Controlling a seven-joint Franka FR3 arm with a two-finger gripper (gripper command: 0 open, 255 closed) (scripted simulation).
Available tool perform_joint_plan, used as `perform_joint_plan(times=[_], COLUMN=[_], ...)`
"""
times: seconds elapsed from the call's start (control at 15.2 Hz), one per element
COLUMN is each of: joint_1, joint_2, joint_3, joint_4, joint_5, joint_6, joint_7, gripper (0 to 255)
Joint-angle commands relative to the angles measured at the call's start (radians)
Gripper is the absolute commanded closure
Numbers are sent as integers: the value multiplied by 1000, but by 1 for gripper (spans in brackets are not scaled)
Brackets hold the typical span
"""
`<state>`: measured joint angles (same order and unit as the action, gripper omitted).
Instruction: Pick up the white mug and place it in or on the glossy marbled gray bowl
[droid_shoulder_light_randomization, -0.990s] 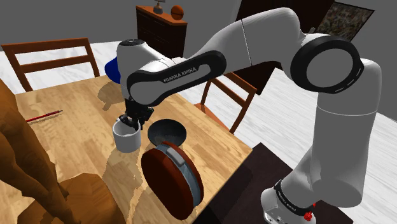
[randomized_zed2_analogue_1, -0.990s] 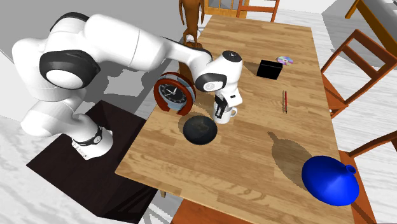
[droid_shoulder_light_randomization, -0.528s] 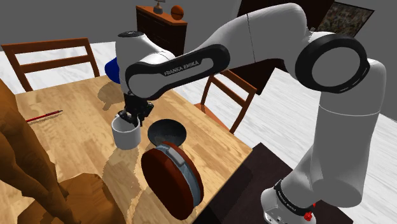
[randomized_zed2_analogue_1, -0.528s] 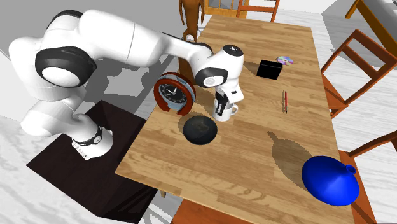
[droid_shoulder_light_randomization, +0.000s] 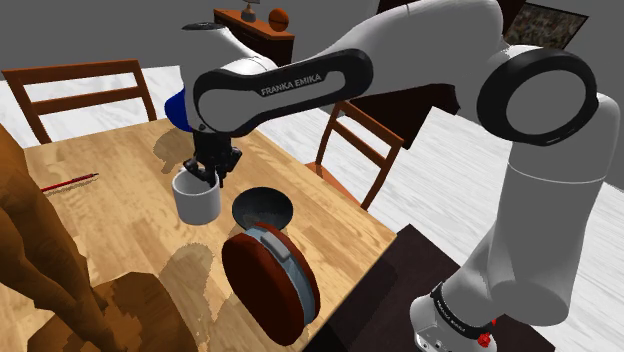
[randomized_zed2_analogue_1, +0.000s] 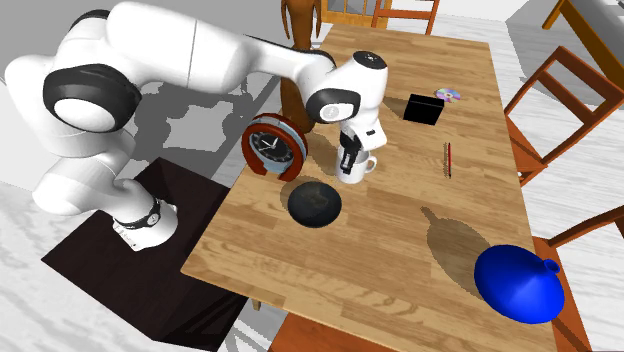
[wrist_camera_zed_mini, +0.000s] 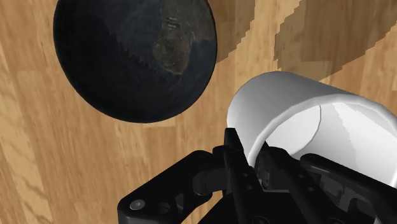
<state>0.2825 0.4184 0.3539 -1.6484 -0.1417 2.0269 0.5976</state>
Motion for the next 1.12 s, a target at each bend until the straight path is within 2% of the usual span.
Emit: perform_joint_plan(times=[0.0, 0.59, 1.06], joint_1=[-1, -2, -117], joint_2=[-10, -41, -281], joint_3=[2, 9, -13], joint_4=[14, 92, -185], joint_5=[4, 19, 106], joint_6=[-24, -131, -79], joint_7=[-3, -12, -156], gripper=[255, 255, 255])
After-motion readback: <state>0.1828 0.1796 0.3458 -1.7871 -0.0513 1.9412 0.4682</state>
